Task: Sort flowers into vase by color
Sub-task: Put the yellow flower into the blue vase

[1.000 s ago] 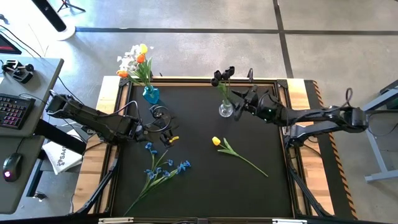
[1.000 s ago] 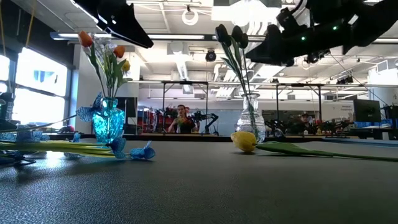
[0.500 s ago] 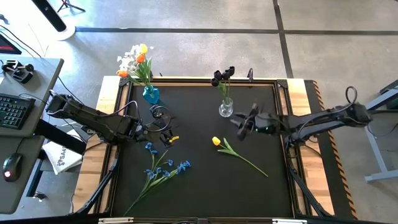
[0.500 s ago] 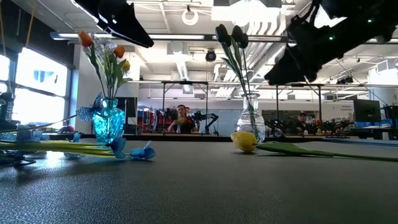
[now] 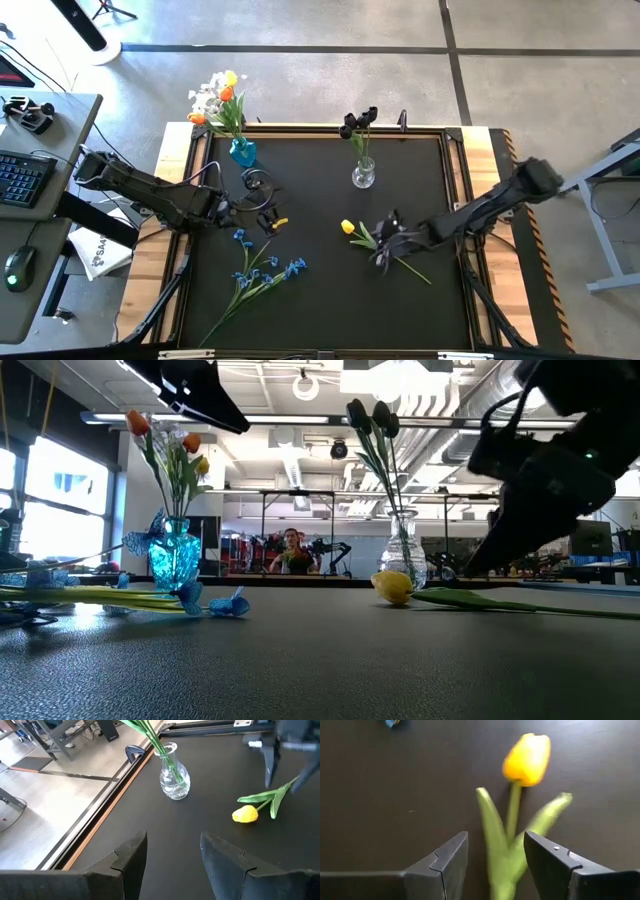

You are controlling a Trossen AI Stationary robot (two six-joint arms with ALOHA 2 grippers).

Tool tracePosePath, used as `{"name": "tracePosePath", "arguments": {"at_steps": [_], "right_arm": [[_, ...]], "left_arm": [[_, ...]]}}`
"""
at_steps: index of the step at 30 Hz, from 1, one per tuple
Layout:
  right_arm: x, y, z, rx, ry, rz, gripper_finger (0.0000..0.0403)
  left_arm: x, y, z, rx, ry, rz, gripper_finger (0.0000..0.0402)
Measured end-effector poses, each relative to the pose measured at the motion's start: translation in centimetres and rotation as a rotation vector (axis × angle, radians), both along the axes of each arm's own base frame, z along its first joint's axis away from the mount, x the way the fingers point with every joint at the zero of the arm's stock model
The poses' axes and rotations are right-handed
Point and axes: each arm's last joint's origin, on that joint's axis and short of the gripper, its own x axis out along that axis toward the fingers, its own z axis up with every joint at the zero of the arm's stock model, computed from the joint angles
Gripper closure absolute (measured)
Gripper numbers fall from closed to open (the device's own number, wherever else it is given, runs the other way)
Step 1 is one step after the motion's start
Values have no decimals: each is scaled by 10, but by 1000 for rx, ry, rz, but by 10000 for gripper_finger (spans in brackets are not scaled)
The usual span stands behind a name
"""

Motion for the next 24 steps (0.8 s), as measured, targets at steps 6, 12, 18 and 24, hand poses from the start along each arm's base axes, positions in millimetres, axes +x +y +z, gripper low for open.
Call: {"name": "tracePosePath", "arguments": {"at_steps": [6, 12, 18, 24], "right_arm": [[31, 8, -10, -64, 208, 59, 259], [44, 10, -4, -113, 350, 57, 328], [46, 11, 0, -117, 359, 111, 394], [42, 7, -11, -113, 254, 108, 400]], "left_arm": [[1, 0, 1, -4, -15, 0, 230], [1, 0, 1, -4, -15, 0, 230], [1, 0, 1, -2, -11, -1, 230], [1, 0, 0, -2, -4, -7, 230]]}}
